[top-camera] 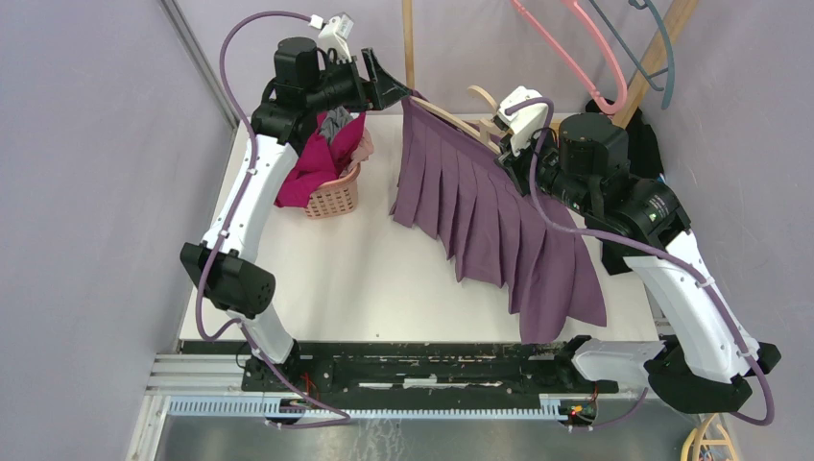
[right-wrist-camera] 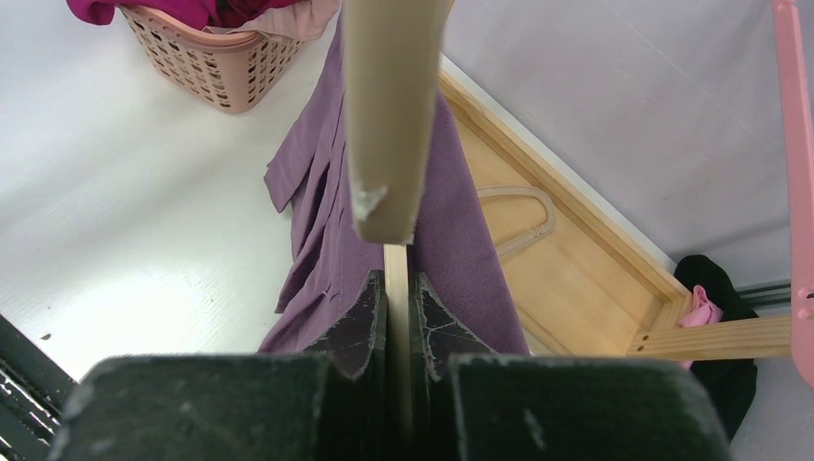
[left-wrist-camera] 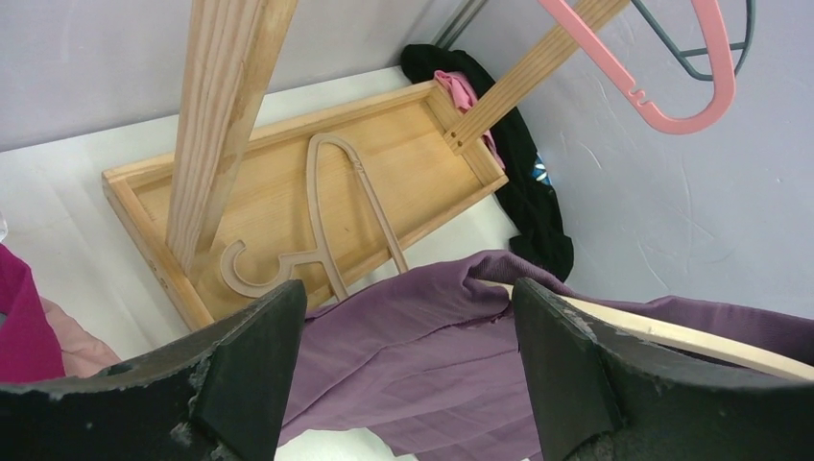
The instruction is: Remove the skirt from the hanger
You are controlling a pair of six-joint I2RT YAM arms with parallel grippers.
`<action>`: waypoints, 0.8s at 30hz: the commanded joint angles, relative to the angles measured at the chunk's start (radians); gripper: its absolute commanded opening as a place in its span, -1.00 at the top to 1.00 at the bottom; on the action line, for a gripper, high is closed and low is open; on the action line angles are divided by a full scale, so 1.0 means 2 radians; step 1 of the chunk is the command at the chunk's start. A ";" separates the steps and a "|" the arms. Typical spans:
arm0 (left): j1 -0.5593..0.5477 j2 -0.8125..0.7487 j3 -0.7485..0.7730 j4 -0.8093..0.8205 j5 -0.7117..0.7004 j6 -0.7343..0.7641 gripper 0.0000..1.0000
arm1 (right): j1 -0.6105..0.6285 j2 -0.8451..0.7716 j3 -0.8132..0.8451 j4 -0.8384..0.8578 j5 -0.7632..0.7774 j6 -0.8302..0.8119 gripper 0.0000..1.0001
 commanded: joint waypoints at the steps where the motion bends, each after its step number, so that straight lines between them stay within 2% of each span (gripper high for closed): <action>1: -0.009 0.011 0.037 -0.011 -0.019 0.026 -0.67 | 0.000 -0.010 0.019 0.095 -0.001 0.003 0.98; 6: -0.017 0.028 0.049 -0.013 -0.022 0.027 -0.64 | 0.000 -0.011 0.019 0.093 -0.001 0.004 0.99; 8: -0.020 0.035 0.055 -0.014 -0.020 0.027 -0.53 | 0.000 -0.011 0.019 0.093 0.000 0.003 0.99; 10: -0.022 0.039 0.058 -0.014 -0.019 0.028 -0.34 | 0.000 -0.011 0.018 0.093 0.001 0.002 0.99; 15: -0.023 0.045 0.058 -0.014 -0.015 0.029 -0.16 | 0.000 -0.013 0.014 0.094 0.001 0.003 0.99; 18: -0.023 0.047 0.060 -0.011 -0.009 0.026 0.31 | 0.000 -0.012 0.014 0.094 0.004 0.002 0.99; 20: -0.023 0.048 0.062 -0.008 -0.001 0.023 0.80 | 0.000 -0.013 0.014 0.095 0.005 0.001 0.99; 21: -0.023 0.048 0.061 -0.006 0.003 0.022 0.92 | 0.000 -0.013 0.014 0.095 0.004 0.001 0.99; 24: -0.023 0.048 0.059 -0.004 0.015 0.025 0.94 | 0.000 -0.014 0.011 0.096 0.004 0.002 0.99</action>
